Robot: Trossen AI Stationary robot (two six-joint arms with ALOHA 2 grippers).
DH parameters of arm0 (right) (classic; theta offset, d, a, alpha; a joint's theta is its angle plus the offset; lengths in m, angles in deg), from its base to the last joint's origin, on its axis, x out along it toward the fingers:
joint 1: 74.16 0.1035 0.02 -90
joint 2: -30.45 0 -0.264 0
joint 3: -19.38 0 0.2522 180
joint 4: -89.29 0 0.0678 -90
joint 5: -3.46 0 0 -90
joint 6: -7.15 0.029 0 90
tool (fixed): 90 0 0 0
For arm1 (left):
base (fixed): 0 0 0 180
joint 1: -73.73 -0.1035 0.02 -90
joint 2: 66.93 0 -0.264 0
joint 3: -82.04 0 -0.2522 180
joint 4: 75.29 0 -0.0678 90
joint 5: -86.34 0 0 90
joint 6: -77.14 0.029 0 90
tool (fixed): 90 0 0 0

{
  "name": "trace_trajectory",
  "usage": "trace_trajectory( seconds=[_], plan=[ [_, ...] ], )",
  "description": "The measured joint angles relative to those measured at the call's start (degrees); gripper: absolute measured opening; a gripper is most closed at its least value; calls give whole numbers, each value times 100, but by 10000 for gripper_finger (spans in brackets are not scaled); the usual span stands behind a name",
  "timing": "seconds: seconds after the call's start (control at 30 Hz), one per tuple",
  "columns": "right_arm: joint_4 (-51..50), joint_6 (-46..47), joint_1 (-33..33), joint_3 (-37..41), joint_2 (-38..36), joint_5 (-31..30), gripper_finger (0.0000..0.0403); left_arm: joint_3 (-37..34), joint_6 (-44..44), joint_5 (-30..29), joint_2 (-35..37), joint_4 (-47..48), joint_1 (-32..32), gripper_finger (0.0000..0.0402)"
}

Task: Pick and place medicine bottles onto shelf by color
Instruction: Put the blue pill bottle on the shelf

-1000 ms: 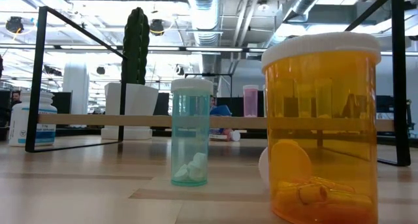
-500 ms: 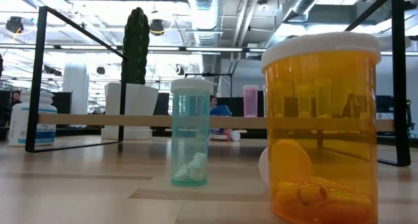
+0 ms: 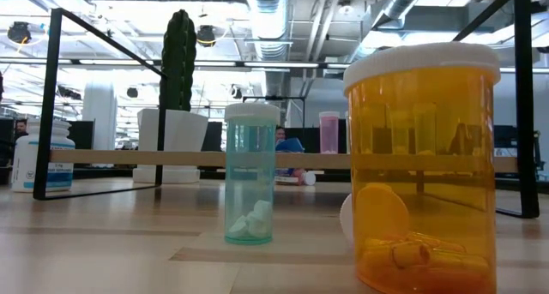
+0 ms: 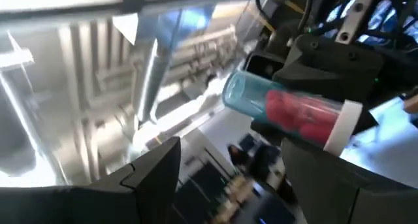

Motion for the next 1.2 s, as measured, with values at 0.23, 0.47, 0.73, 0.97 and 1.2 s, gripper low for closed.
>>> trace_trajectory(
  seconds=[0.23,0.47,0.73,0.97,1.2],
  plan=[
    [-635,-1305,-153,0,-8,112,109,2,-1580,-798,15,965,57,254],
    [-1520,-2085,-173,-284,5,47,109,4,-3097,-1447,13,1926,42,254],
    [-3865,-2207,-204,-986,3,51,109,0,-3677,-1497,2,2543,22,254],
    [-6260,-1726,-286,-1403,-3,-56,109,0,-3633,497,136,4094,16,254],
    [-7734,-1669,-86,-1414,91,-33,109,0,-4244,2504,124,4251,-389,254]
  ],
)
